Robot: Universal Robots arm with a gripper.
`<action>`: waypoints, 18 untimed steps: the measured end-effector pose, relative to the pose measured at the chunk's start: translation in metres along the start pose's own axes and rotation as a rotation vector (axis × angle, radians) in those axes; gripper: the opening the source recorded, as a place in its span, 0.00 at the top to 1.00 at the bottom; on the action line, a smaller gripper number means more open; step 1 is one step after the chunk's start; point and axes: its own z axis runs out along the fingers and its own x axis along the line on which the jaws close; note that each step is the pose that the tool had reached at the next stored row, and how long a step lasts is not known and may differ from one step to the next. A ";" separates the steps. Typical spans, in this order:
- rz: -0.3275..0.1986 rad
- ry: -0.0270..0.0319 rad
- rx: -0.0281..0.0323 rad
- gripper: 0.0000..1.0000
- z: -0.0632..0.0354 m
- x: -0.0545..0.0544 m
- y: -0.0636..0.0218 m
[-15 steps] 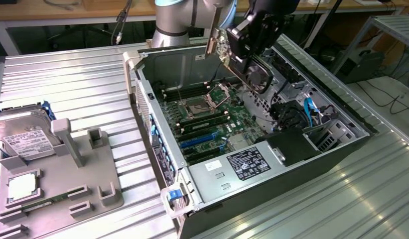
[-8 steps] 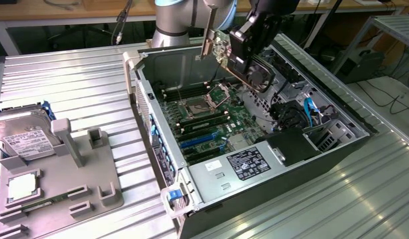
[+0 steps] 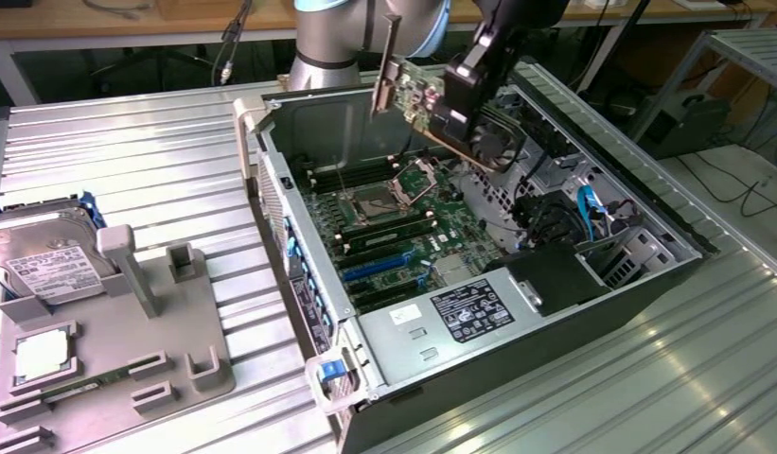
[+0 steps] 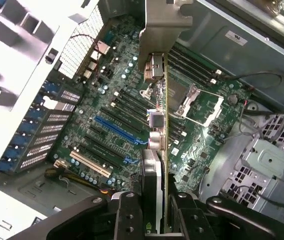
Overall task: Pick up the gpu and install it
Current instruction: 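Insert the gpu into the slot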
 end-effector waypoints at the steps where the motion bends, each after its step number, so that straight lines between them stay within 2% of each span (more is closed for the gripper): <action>1: -0.020 0.0011 -0.0005 0.72 0.0000 0.000 0.0000; 18: -0.292 0.0155 -0.0069 0.72 0.0000 0.000 0.0000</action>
